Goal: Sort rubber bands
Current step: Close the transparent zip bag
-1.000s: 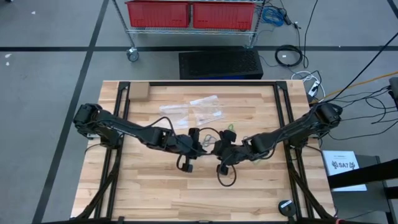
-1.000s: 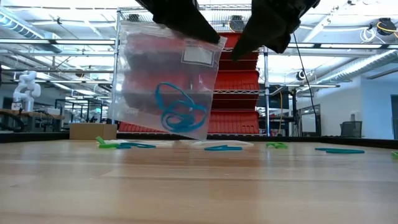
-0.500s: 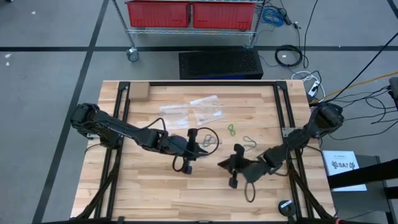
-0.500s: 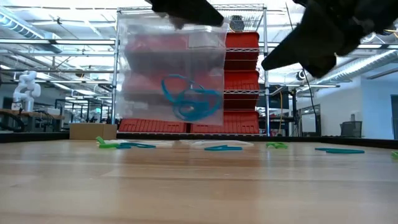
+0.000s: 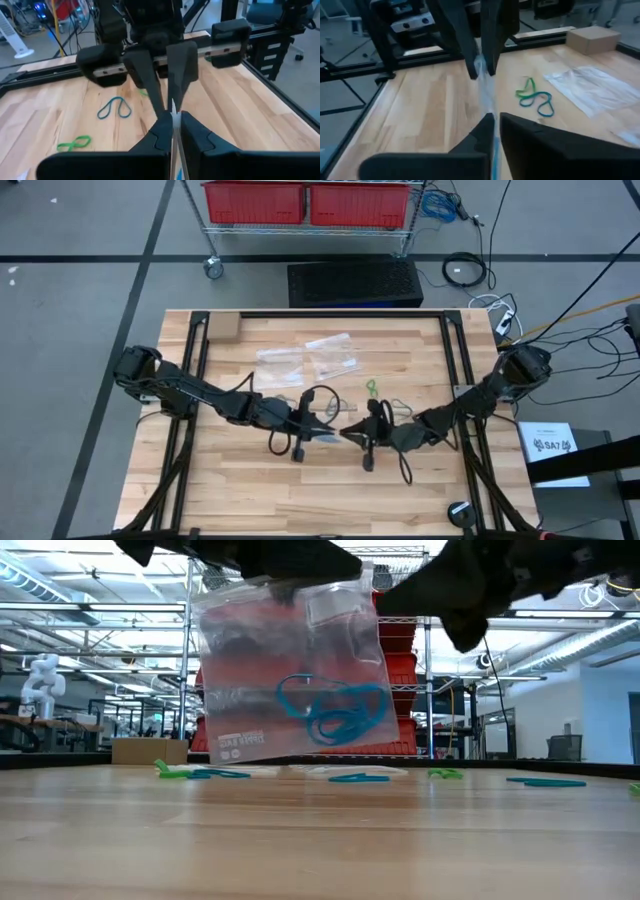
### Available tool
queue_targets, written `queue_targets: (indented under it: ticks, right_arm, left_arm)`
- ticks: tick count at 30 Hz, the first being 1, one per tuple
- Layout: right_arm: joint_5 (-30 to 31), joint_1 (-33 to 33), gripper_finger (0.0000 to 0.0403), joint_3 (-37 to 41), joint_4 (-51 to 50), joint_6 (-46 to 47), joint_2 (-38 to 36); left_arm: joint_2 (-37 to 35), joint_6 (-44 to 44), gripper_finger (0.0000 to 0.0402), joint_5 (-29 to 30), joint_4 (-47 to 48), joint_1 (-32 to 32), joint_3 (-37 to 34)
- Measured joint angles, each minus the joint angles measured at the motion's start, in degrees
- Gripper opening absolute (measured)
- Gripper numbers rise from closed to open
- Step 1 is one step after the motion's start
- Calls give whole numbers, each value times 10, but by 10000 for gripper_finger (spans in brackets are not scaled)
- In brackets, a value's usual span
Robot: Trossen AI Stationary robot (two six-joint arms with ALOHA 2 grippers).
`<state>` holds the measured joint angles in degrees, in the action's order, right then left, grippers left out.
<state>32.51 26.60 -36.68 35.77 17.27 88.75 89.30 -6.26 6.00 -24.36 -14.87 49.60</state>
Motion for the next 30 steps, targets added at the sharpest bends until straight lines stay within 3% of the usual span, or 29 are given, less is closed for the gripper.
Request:
queue_targets:
  ticks: [9, 13, 17, 22, 27, 30]
  right_arm:
    - [-58, -30, 133, -3, 28, 7, 0]
    - [-59, -36, 159, -3, 44, 8, 0]
    - [-57, -43, 130, -3, 46, 7, 0]
    - [-56, -50, 19, -3, 48, -2, 0]
    - [-52, -51, 2, -3, 53, -3, 0]
    - [-47, -44, 1, -3, 64, -3, 0]
  left_arm:
    - [0, -3, 19, 0, -4, 3, -2]
    - [0, -3, 19, 0, -3, 3, -2]
    - [0, -5, 19, 0, -7, 3, -2]
    - [0, -5, 19, 2, -11, 3, -2]
    - [0, -2, 20, 5, -10, 3, -2]
    - [0, -5, 47, 18, -5, 3, -2]
